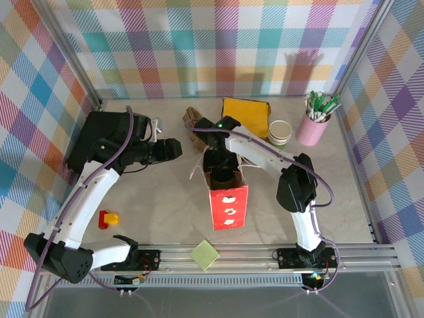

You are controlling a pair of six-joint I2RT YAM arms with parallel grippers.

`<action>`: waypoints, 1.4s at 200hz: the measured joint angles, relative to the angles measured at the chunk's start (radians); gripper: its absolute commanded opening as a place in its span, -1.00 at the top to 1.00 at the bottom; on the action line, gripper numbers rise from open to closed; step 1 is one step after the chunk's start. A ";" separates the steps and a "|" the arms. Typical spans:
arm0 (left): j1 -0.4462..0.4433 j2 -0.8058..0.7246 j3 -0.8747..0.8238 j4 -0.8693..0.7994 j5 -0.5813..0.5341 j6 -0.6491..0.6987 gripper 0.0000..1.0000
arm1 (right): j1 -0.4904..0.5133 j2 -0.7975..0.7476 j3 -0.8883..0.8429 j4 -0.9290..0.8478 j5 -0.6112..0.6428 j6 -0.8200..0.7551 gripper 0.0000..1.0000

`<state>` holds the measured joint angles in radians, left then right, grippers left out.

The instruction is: Pack the takeout coffee

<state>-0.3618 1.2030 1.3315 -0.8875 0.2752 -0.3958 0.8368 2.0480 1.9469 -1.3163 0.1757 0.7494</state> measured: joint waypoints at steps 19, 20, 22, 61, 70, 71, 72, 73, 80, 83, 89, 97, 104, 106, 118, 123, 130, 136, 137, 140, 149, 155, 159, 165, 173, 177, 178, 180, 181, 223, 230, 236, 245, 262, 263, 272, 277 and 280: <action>0.000 0.000 0.000 0.000 0.000 0.000 -0.29 | 0.000 0.000 0.000 0.000 0.002 -0.002 -0.65; 0.000 0.000 0.000 0.000 0.000 0.000 -0.29 | 0.000 0.000 0.000 0.000 0.002 -0.002 -0.65; 0.000 0.000 0.000 0.000 0.000 0.000 -0.29 | 0.000 0.000 0.000 0.001 0.003 -0.002 -0.65; 0.001 0.000 0.000 0.000 0.000 0.000 -0.29 | 0.000 -0.003 0.001 0.002 0.018 -0.002 -0.67; 0.001 0.000 0.000 0.000 0.000 0.000 -0.29 | 0.000 -0.004 0.004 -0.001 0.022 -0.002 -0.68; 0.001 0.000 0.000 0.000 0.000 0.000 -0.29 | 0.000 -0.004 0.005 -0.002 0.023 -0.002 -0.68; 0.001 0.000 0.000 0.000 0.000 0.000 -0.29 | 0.000 -0.004 0.005 -0.002 0.023 -0.002 -0.68; 0.001 0.000 0.000 0.000 0.000 0.000 -0.29 | 0.001 -0.005 0.006 -0.002 0.024 -0.002 -0.68; 0.001 0.000 0.000 0.000 0.000 0.000 -0.29 | 0.002 -0.007 0.006 -0.002 0.026 -0.002 -0.69; 0.001 0.000 0.000 0.000 0.000 0.000 -0.29 | 0.002 -0.009 0.007 -0.002 0.026 -0.002 -0.69; 0.001 0.000 0.000 0.000 0.000 0.000 -0.29 | 0.002 -0.012 0.008 -0.005 0.028 -0.001 -0.69; 0.001 0.000 0.000 0.000 0.000 0.000 -0.29 | 0.004 -0.017 0.008 -0.007 0.031 0.001 -0.69; 0.001 0.000 0.000 0.000 0.001 0.000 -0.29 | 0.005 -0.022 0.010 -0.011 0.034 0.002 -0.69; 0.001 0.000 0.000 0.001 0.001 0.000 -0.29 | 0.006 -0.023 0.010 -0.012 0.034 0.002 -0.69; 0.001 0.000 0.000 0.001 0.001 0.000 -0.29 | 0.009 -0.028 0.021 -0.020 0.040 0.005 -0.69; 0.001 0.000 0.000 0.001 0.001 0.000 -0.29 | 0.011 -0.029 0.026 -0.023 0.043 0.006 -0.69; 0.001 0.000 0.000 0.001 0.001 0.000 -0.29 | 0.014 -0.031 0.035 -0.026 0.047 0.009 -0.69; 0.001 0.000 0.000 0.001 0.001 0.000 -0.29 | 0.016 -0.032 0.041 -0.030 0.049 0.012 -0.69; 0.001 0.000 0.000 0.001 0.001 0.000 -0.29 | 0.016 -0.033 0.042 -0.031 0.050 0.013 -0.69; 0.001 0.000 0.000 0.002 0.001 0.000 -0.29 | 0.016 -0.034 0.043 -0.032 0.050 0.013 -0.69; 0.001 0.000 0.000 0.002 0.001 0.000 -0.29 | 0.018 -0.039 0.046 -0.035 0.052 0.019 -0.69; 0.001 0.000 0.000 0.002 0.002 0.000 -0.29 | 0.020 -0.042 0.047 -0.040 0.053 0.021 -0.70; 0.001 0.000 0.000 0.002 0.002 0.000 -0.29 | 0.021 -0.045 0.047 -0.042 0.053 0.022 -0.70; 0.001 0.000 0.000 0.002 0.003 0.000 -0.29 | 0.021 -0.047 0.048 -0.045 0.053 0.024 -0.70; 0.001 0.000 0.000 0.002 0.003 0.000 -0.29 | 0.021 -0.048 0.051 -0.050 0.053 0.026 -0.71; 0.001 0.000 0.000 0.002 0.003 0.000 -0.29 | 0.021 -0.048 0.052 -0.050 0.053 0.026 -0.71; 0.001 0.000 0.000 0.002 0.003 0.000 -0.29 | 0.021 -0.049 0.052 -0.051 0.053 0.026 -0.71; 0.001 0.000 0.000 0.003 0.003 0.000 -0.29 | 0.021 -0.049 0.053 -0.051 0.054 0.027 -0.71; 0.001 0.000 0.000 0.003 0.003 0.000 -0.29 | 0.021 -0.049 0.053 -0.051 0.054 0.028 -0.71; 0.001 0.000 0.000 0.002 0.003 0.000 -0.29 | 0.024 -0.050 0.085 -0.067 0.061 0.029 -0.61; 0.001 0.000 0.000 0.003 0.003 0.000 -0.29 | 0.025 -0.050 0.095 -0.069 0.063 0.029 -0.58; 0.001 0.000 0.000 0.002 0.003 0.000 -0.29 | 0.026 -0.051 0.105 -0.071 0.066 0.029 -0.56; 0.001 0.000 0.000 0.002 0.003 0.000 -0.29 | 0.027 -0.054 0.114 -0.070 0.068 0.029 -0.53; 0.001 0.000 0.000 0.002 0.003 0.000 -0.29 | 0.032 -0.061 0.129 -0.076 0.072 0.028 -0.48; 0.001 0.000 0.000 0.002 0.003 0.000 -0.29 | 0.033 -0.061 0.129 -0.076 0.072 0.028 -0.48; 0.001 0.000 0.000 0.002 0.003 0.000 -0.29 | 0.035 -0.063 0.138 -0.081 0.074 0.028 -0.48; 0.001 0.000 0.000 0.002 0.003 0.000 -0.29 | 0.038 -0.064 0.143 -0.083 0.075 0.028 -0.48; 0.001 0.000 0.000 0.002 0.003 0.000 -0.29 | 0.039 -0.065 0.146 -0.084 0.075 0.028 -0.48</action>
<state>-0.3611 1.2034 1.3315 -0.8852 0.2779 -0.3954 0.8753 1.9831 2.0926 -1.4006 0.2504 0.7776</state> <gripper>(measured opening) 0.646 0.742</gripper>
